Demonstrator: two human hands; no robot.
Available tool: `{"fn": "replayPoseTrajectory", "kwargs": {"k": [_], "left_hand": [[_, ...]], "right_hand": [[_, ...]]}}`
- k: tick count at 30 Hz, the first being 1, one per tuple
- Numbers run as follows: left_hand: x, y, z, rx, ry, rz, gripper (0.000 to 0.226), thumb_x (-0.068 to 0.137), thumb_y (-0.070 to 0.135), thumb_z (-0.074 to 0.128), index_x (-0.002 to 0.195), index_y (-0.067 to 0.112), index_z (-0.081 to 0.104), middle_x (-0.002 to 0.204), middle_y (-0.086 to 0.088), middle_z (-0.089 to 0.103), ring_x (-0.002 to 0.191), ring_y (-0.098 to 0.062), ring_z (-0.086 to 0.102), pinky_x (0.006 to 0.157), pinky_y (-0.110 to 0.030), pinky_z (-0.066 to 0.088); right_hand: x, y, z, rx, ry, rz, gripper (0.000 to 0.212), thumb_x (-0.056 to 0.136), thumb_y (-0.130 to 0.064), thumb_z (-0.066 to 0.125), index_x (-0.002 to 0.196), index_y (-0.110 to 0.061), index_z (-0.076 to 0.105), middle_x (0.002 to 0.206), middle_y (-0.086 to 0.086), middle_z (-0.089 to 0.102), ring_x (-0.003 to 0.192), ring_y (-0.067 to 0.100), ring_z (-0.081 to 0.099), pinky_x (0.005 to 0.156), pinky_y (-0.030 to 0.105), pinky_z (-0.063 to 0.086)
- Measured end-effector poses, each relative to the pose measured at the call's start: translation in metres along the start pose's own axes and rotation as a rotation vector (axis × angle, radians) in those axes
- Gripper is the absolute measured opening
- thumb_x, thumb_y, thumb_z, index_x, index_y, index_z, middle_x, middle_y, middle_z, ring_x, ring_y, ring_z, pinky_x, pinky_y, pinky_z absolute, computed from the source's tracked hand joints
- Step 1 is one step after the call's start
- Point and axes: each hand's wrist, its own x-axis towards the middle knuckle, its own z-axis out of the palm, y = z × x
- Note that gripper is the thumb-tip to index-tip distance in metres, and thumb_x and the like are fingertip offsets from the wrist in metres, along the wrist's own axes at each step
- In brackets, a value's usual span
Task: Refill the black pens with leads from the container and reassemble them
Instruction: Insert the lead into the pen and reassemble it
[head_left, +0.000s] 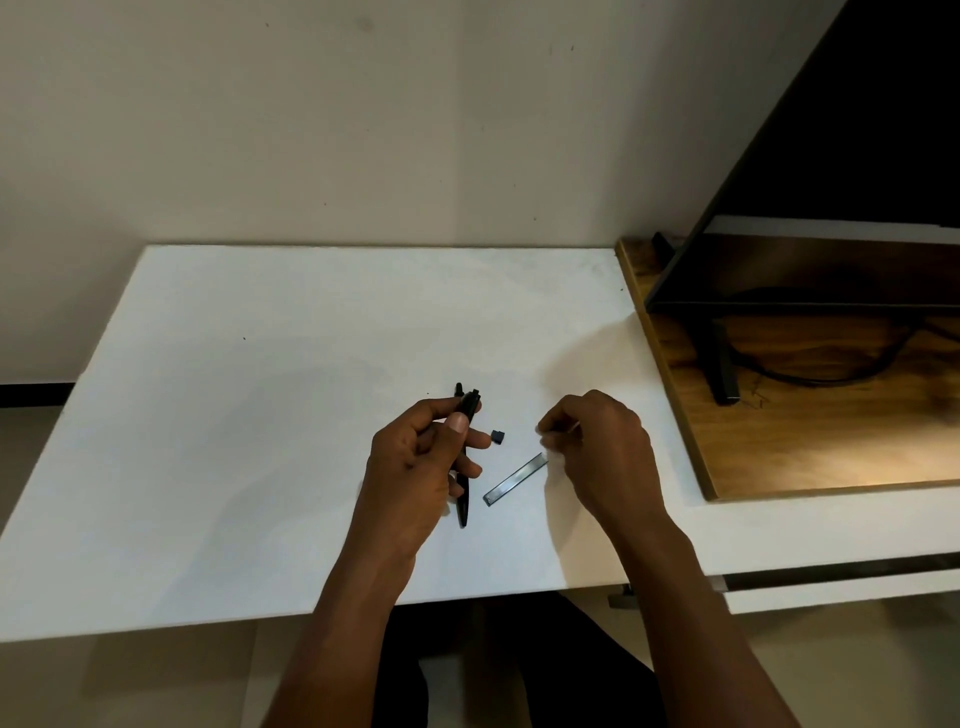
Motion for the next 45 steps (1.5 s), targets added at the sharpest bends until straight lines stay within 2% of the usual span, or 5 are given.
{"fn": "replayPoseTrajectory", "kwargs": {"k": [9, 13, 18, 32, 45], "left_hand": [[-0.003, 0.001, 0.000, 0.007, -0.001, -0.009, 0.018, 0.100, 0.025, 0.055, 0.106, 0.031, 0.070, 0.085, 0.005, 0.078, 0.066, -0.008, 0.066, 0.057, -0.027, 0.052], [-0.002, 0.001, 0.000, 0.022, 0.002, -0.015, 0.017, 0.099, 0.027, 0.056, 0.105, 0.033, 0.070, 0.085, 0.006, 0.078, 0.067, -0.008, 0.067, 0.056, -0.025, 0.052], [-0.003, 0.001, 0.001, 0.082, 0.017, 0.001, 0.017, 0.098, 0.028, 0.058, 0.107, 0.035, 0.070, 0.084, 0.005, 0.078, 0.067, -0.008, 0.069, 0.060, -0.023, 0.050], [-0.005, 0.003, 0.002, 0.222, 0.042, 0.039, 0.015, 0.098, 0.029, 0.059, 0.106, 0.037, 0.069, 0.082, 0.009, 0.077, 0.065, -0.003, 0.070, 0.051, -0.009, 0.047], [-0.007, 0.003, 0.001, 0.277, 0.041, 0.087, 0.022, 0.097, 0.023, 0.060, 0.098, 0.043, 0.068, 0.076, 0.012, 0.077, 0.062, -0.005, 0.070, 0.062, -0.012, 0.053]], "right_hand": [[-0.002, -0.008, 0.001, 0.036, 0.036, 0.012, 0.006, 0.093, -0.012, 0.068, 0.095, -0.014, 0.074, 0.100, 0.003, 0.066, 0.087, 0.012, 0.054, 0.067, 0.018, 0.036], [-0.002, -0.018, -0.007, 0.438, 0.162, 0.107, 0.006, 0.093, -0.017, 0.068, 0.094, -0.018, 0.074, 0.096, -0.006, 0.071, 0.085, 0.008, 0.064, 0.071, 0.019, 0.046], [-0.007, -0.035, -0.009, 1.070, -0.072, 0.177, 0.010, 0.093, -0.017, 0.068, 0.099, -0.014, 0.076, 0.091, 0.002, 0.078, 0.081, 0.014, 0.072, 0.069, 0.024, 0.057], [-0.010, -0.038, 0.004, 1.102, -0.141, 0.207, 0.010, 0.093, -0.016, 0.069, 0.099, -0.011, 0.076, 0.089, 0.006, 0.078, 0.079, 0.016, 0.073, 0.072, 0.024, 0.056], [-0.008, -0.033, 0.006, 1.060, -0.155, 0.178, 0.011, 0.093, -0.013, 0.068, 0.099, -0.005, 0.075, 0.087, 0.016, 0.076, 0.076, 0.019, 0.071, 0.071, 0.022, 0.055]]}}
